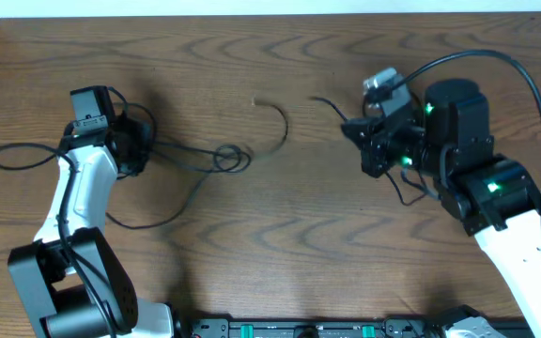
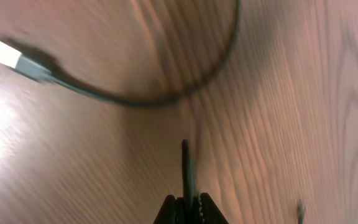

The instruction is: Untangle cables

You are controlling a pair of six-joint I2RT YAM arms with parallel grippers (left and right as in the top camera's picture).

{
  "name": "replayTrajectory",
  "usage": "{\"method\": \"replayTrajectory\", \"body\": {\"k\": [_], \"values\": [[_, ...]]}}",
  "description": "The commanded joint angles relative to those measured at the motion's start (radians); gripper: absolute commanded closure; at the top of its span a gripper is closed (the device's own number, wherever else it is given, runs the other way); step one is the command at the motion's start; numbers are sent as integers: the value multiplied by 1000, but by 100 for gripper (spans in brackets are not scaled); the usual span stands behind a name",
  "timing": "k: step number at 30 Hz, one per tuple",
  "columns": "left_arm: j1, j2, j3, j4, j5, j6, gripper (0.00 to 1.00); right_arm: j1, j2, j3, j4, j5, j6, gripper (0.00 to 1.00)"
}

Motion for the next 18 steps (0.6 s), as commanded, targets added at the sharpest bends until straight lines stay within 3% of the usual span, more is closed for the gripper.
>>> {"method": "replayTrajectory", "body": {"k": [1, 3, 7, 10, 11, 15, 18], "values": [[-32, 4, 1, -5, 122, 130, 92, 10, 27, 5, 76, -282, -6, 99], [-50, 4, 1, -20, 128, 163, 92, 9, 36, 5, 71, -105, -6, 99], [-92, 4, 1, -66, 127, 163, 92, 6, 70, 5, -10, 575, -1, 99], [-112, 4, 1, -79, 127, 163, 92, -15, 112, 5, -46, 903, 106, 99], [-119, 4, 1, -81, 127, 163, 92, -33, 129, 5, -56, 954, 137, 99], [-135, 4, 1, -102, 127, 163, 75, -136, 223, 5, -75, 893, 171, 99], [-135, 4, 1, -103, 127, 163, 75, -207, 301, 5, -88, 818, 182, 99]]}}
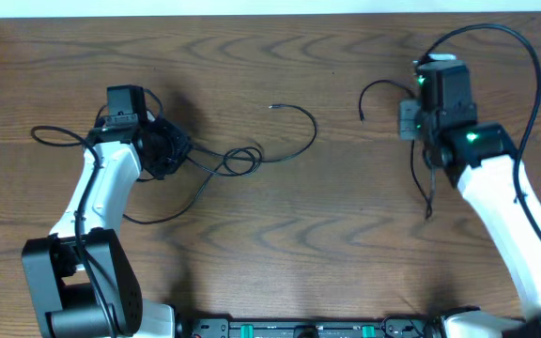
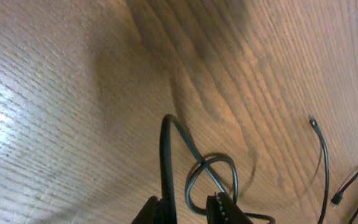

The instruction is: Untangle cables

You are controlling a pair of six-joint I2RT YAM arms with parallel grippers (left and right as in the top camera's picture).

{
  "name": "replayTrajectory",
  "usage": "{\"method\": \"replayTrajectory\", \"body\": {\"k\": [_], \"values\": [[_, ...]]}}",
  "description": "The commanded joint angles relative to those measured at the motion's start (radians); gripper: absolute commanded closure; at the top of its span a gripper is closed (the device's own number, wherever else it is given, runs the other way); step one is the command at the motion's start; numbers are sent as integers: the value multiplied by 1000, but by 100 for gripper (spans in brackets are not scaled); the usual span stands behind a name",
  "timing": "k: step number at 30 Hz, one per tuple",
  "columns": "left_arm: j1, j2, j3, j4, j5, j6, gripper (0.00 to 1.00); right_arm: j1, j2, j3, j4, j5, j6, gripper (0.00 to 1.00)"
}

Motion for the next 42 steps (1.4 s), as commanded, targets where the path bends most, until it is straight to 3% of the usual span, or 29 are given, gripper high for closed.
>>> {"method": "replayTrajectory", "body": {"k": [1, 16, 18, 22, 26, 33, 37, 42], "values": [[-2, 4, 1, -4, 5, 10, 74, -79, 91, 5, -8, -14, 44, 99], [-2, 4, 1, -8, 5, 10, 75, -183, 405, 5, 74, -103, 14, 99], [-2, 4, 1, -14, 5, 10, 79, -188, 446, 5, 87, -117, 14, 99], [-2, 4, 1, -37, 5, 10, 79, -188, 496, 5, 107, -140, 14, 88], [-2, 4, 1, -48, 6, 10, 81, -189, 543, 5, 153, -137, 14, 84], [-2, 4, 1, -71, 5, 10, 81, -188, 602, 5, 164, -204, 14, 64], [-2, 4, 1, -71, 5, 10, 81, -187, 597, 5, 164, -212, 14, 57], [-2, 4, 1, -71, 5, 10, 85, -194, 531, 13, 140, -208, 14, 57]]}}
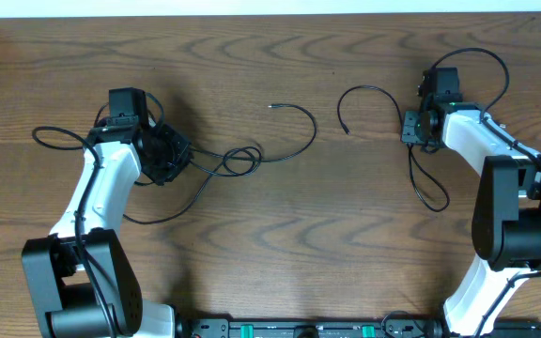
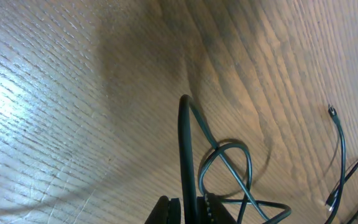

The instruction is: Untangle cables

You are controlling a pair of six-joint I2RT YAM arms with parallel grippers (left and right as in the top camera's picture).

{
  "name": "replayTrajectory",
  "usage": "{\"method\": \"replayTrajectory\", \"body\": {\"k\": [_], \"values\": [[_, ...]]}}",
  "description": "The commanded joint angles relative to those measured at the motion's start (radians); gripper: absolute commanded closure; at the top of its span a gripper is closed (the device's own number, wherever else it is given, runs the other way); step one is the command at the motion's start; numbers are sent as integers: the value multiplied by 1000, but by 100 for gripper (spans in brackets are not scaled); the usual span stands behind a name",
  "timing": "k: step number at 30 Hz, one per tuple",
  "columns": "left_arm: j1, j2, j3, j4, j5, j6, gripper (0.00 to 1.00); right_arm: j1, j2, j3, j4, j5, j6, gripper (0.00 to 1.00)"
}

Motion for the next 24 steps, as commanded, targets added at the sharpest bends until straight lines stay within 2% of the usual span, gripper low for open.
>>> {"method": "replayTrajectory", "body": {"k": [1, 6, 8, 13, 16, 24], "values": [[-2, 4, 1, -6, 4, 6, 85, -4, -27, -19, -40, -27, -6, 57], [-2, 4, 1, -6, 4, 6, 85, -3, -137, -19, -45, -107, -7, 55], [-2, 4, 1, -6, 4, 6, 85, -3, -157, -19, -41, -158, -7, 57], [-2, 4, 1, -7, 5, 6, 85, 12, -155, -25, -41, -177, -11, 57], [-2, 4, 1, -7, 5, 6, 85, 29, -146, -35, -39, -176, -63, 57], [-2, 4, 1, -7, 5, 6, 86, 35, -117, -61, -37, -108, -85, 45]]}}
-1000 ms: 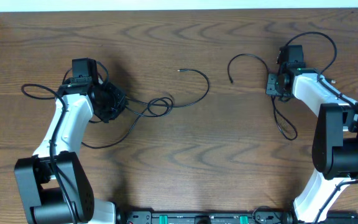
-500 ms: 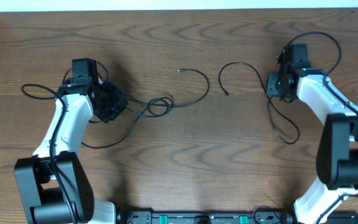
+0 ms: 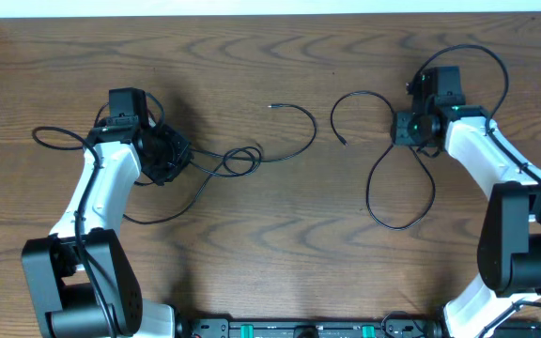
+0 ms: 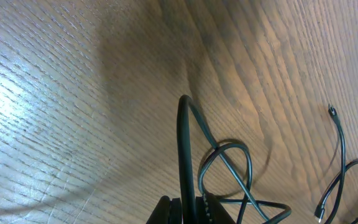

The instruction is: Untangle cables

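Two black cables lie apart on the wooden table. My left gripper (image 3: 163,156) is shut on the first cable (image 3: 294,122), which runs from a loop at the far left through the fingers to a small knot (image 3: 239,158) and an arc ending in a plug. In the left wrist view the cable (image 4: 183,149) stands between the shut fingers (image 4: 188,210), with the knot (image 4: 229,169) just beyond. My right gripper (image 3: 408,127) holds the second cable (image 3: 394,199), which hangs in a wide loop toward the front, its free end (image 3: 344,141) pointing left.
A strand of the first cable trails toward the front of the table (image 3: 158,219). A white cable shows at the right edge. The back edge of the table (image 3: 270,15) runs along the top.
The right gripper has shifted slightly left, and the second cable's loop now lies wider and further left. The left gripper and first cable have not moved.
At first the left gripper held the first cable at the far left and the right gripper held the second cable near the middle. Then both grippers stood further right with their cables. The right arm then lay along the right side, and the second cable now spreads in a wide loop.
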You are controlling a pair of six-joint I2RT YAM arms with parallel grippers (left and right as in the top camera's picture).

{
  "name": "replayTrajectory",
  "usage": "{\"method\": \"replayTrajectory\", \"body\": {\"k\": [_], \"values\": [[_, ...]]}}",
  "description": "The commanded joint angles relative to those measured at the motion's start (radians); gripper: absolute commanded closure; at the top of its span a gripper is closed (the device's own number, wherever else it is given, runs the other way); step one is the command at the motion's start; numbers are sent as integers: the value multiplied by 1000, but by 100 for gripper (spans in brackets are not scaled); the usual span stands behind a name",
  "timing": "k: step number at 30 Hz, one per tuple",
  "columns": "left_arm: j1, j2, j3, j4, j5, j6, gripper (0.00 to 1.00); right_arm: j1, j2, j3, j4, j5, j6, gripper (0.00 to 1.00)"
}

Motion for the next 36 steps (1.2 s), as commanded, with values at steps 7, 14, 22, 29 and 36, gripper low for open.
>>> {"method": "replayTrajectory", "body": {"k": [7, 14, 22, 29, 36], "values": [[-2, 4, 1, -7, 5, 6, 86, -1, 90, -11, 25, 39, -18, 39], [-2, 4, 1, -7, 4, 6, 86, -3, 168, -11, 69, 44, -18, 55], [-2, 4, 1, -7, 5, 6, 85, -70, 240, -11, 299, 240, -43, 99], [-2, 4, 1, -7, 5, 6, 85, -220, 246, -8, 584, 241, -84, 99], [-2, 4, 1, -6, 4, 6, 88, -397, 266, 53, 718, 195, -14, 99]]}}
